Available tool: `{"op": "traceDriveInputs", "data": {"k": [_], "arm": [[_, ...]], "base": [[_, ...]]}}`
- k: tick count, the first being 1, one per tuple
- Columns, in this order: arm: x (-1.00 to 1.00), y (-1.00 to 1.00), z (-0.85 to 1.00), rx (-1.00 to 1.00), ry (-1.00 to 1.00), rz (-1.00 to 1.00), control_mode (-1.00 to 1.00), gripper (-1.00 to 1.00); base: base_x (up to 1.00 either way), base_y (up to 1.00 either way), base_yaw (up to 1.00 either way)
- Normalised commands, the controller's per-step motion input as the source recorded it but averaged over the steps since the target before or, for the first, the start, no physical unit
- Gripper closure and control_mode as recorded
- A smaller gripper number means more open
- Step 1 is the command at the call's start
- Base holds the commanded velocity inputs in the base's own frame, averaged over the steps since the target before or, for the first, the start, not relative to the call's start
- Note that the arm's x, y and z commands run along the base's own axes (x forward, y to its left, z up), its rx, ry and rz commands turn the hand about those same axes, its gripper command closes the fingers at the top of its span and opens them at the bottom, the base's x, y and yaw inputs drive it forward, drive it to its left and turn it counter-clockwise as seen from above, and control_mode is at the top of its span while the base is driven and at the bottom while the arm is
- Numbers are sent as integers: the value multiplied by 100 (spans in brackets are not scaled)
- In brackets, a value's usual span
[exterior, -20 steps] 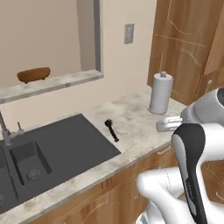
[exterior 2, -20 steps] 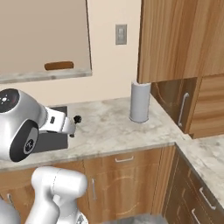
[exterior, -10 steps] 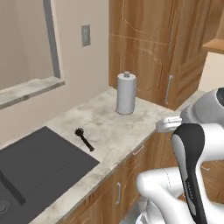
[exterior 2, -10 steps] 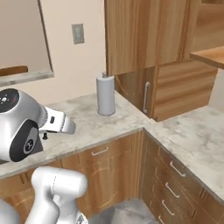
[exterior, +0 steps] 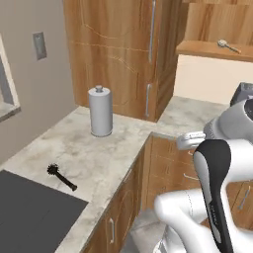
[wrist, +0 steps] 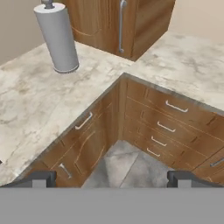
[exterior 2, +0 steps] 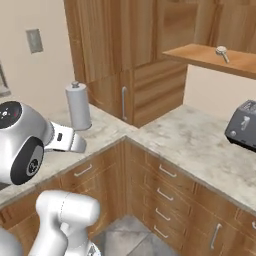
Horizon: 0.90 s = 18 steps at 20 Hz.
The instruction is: Locate and retrieve the dish brush and dish brush from the cabinet. Place them next to the sink.
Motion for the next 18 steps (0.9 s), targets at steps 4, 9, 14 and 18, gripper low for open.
{"op": "traceDriveInputs", "data": {"k": [4, 9, 14, 18], "arm": [[0, 0, 0, 0, 0, 0, 100, -100], [0, 0, 0, 0, 0, 0, 100, -100], [0, 0, 0, 0, 0, 0, 100, -100], [0, 0, 0, 0, 0, 0, 100, -100]], "base": [[0, 0, -49], [0, 0, -49], [0, 0, -49], [0, 0, -46]]}}
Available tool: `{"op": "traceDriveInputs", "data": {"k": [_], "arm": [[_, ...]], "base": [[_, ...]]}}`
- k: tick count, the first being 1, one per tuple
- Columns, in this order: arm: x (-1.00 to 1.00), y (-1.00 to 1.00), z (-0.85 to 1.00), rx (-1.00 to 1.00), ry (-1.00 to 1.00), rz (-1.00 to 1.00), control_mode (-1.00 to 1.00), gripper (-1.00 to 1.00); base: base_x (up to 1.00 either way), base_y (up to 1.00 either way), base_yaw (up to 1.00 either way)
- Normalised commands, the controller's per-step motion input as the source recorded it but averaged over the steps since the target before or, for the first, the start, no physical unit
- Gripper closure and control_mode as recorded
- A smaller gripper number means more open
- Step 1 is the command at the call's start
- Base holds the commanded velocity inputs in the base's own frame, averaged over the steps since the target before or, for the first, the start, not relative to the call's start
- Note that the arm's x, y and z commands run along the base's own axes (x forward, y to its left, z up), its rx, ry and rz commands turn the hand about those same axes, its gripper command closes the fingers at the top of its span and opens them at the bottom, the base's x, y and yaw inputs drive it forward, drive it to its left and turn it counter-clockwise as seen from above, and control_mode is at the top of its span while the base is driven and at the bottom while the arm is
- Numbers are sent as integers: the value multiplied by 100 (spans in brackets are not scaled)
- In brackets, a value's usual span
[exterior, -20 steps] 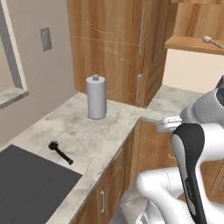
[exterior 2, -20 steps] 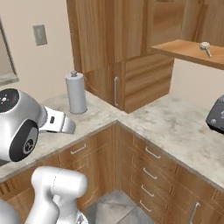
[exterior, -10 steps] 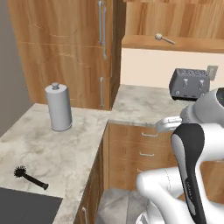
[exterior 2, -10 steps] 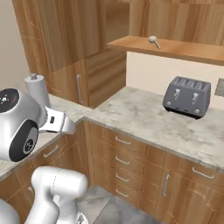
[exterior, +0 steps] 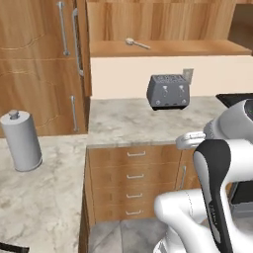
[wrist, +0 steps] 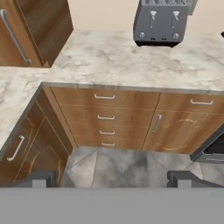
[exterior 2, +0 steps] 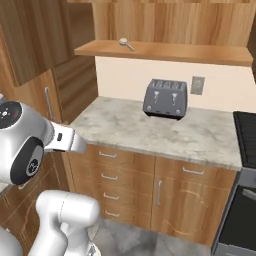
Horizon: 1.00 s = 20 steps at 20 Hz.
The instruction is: Locate and retrieve the dish brush and dish brush from the cabinet. Place them next to the sink.
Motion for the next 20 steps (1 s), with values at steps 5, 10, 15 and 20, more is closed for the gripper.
{"op": "traceDriveInputs", "data": {"k": [5, 10, 15, 20], "arm": [[0, 0, 0, 0, 0, 0, 100, -100], [0, 0, 0, 0, 0, 0, 100, -100], [0, 0, 0, 0, 0, 0, 100, -100], [0, 0, 0, 0, 0, 0, 100, -100]], "base": [[1, 6, -19], [21, 2, -3], [44, -2, 1], [48, -4, 10]]}}
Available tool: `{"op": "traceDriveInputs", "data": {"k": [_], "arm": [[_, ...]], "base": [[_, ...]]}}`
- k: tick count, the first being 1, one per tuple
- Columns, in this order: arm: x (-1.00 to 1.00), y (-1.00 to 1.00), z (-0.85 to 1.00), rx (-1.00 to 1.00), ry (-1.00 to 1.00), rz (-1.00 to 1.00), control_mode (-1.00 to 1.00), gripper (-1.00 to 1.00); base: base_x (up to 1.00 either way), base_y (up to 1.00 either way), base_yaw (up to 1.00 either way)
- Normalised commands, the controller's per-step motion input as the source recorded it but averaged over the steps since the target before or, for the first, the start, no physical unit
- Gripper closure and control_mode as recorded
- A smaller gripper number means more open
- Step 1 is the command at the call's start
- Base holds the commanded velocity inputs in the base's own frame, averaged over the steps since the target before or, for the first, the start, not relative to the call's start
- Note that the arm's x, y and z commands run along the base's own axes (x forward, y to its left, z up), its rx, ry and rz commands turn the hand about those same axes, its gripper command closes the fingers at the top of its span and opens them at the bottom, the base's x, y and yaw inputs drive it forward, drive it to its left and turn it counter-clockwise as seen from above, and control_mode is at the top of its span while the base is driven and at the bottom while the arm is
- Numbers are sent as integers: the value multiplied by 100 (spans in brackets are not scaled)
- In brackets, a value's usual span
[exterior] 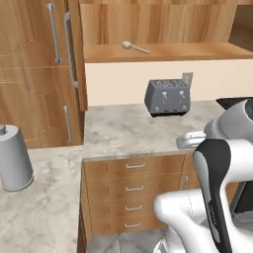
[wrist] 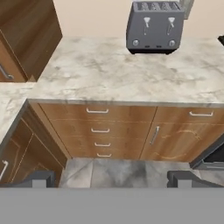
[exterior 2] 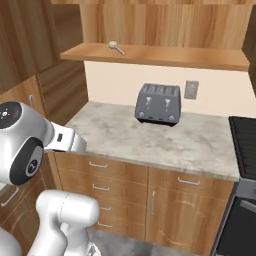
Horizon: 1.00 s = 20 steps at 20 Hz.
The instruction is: Locate and retrieve the dish brush and dish brush from the cabinet. Place them next to the sink.
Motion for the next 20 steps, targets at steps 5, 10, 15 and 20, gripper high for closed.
{"op": "traceDriveInputs", "data": {"k": [5, 10, 15, 20], "arm": [[0, 0, 0, 0, 0, 0, 100, -100], [0, 0, 0, 0, 0, 0, 100, -100], [0, 0, 0, 0, 0, 0, 100, -100], [0, 0, 0, 0, 0, 0, 100, -100]], "base": [[38, 0, 17], [48, -9, 16], [50, -26, 15], [27, -40, 13]]}}
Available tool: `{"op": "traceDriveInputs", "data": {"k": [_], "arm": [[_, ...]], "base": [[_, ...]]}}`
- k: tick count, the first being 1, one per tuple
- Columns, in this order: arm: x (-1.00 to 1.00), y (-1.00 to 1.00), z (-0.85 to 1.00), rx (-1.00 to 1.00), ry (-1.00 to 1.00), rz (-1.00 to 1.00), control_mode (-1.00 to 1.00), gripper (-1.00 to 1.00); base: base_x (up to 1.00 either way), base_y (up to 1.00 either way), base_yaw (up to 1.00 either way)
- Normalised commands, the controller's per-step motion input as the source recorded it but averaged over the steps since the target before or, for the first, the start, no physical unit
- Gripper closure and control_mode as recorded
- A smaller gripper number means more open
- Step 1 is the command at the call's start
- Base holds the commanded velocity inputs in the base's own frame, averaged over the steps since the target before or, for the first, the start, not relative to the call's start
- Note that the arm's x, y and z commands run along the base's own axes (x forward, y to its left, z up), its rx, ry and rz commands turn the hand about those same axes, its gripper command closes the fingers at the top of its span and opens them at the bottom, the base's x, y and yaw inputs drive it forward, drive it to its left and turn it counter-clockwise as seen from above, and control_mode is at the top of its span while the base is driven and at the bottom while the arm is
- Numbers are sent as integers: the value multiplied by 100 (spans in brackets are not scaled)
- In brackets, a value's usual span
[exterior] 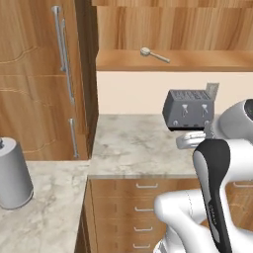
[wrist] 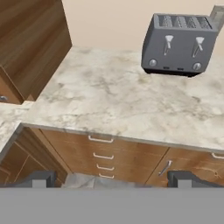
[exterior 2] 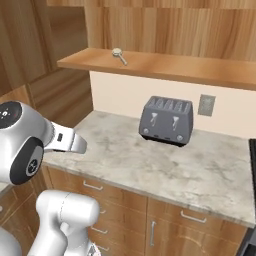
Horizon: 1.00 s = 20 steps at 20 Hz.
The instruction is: Locate and retrieve the dish brush and dish brush from the cabinet. Place them next to the sink.
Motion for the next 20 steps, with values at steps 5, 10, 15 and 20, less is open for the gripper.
{"op": "traceDriveInputs", "data": {"k": [5, 10, 15, 20], "arm": [[0, 0, 0, 0, 0, 0, 100, -100], [0, 0, 0, 0, 0, 0, 100, -100], [0, 0, 0, 0, 0, 0, 100, -100], [0, 0, 0, 0, 0, 0, 100, -100]], "base": [[28, -38, 12], [51, -17, 3], [48, -24, 2], [33, -36, 6]]}}
